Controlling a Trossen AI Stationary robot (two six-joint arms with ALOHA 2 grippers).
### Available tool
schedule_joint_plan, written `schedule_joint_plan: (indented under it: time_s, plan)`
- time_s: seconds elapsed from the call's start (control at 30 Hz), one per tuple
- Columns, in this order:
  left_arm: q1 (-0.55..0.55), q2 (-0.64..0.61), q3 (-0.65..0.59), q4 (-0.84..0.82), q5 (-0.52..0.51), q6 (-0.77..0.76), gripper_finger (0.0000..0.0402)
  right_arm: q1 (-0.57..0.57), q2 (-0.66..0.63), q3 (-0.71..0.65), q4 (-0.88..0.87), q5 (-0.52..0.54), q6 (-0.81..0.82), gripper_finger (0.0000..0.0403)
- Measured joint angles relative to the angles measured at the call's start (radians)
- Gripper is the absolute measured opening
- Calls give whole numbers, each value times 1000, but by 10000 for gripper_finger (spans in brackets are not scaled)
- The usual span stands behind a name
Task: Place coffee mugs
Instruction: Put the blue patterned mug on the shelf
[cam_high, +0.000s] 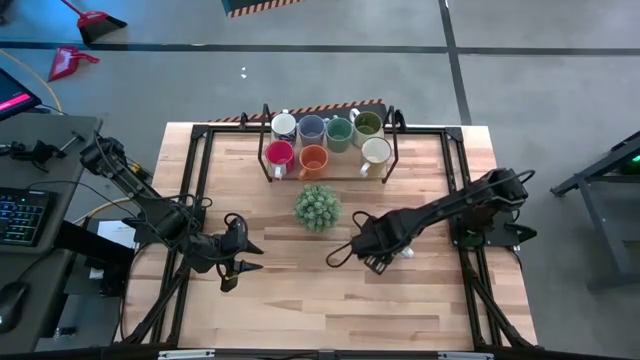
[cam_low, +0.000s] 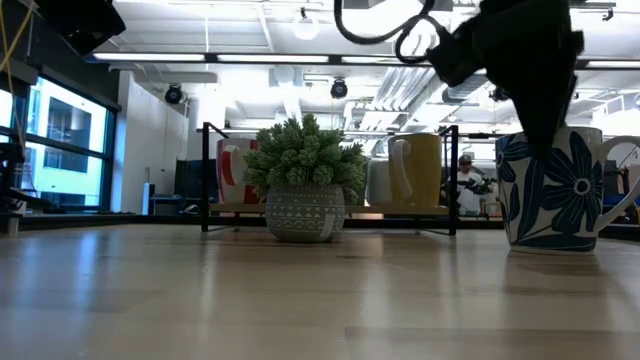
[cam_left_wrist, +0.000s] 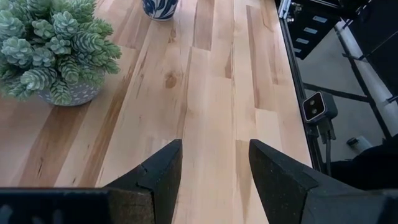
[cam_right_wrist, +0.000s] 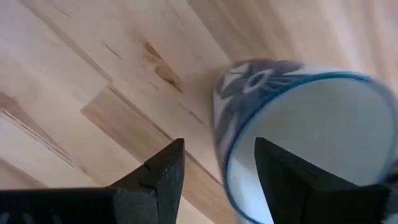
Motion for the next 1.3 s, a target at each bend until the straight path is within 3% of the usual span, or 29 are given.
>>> schedule_joint_plan:
  time_s: [0.33, 0.73, 1.0, 1.3]
  plan:
    - [0, 0, 0, 1, 0, 0, 174, -2, 0, -81, 205, 7, 23, 161]
    - [0, 0, 0, 0, 0, 0, 174, -39, 0, -82, 225, 40, -10, 8]
    - [0, 0, 0, 0, 0, 0, 174, -85, 0, -62, 244, 155, -33, 3]
    - [0, 0, 0, 0, 0, 0, 174, -180, 0, 145, 117, 201, -110, 1]
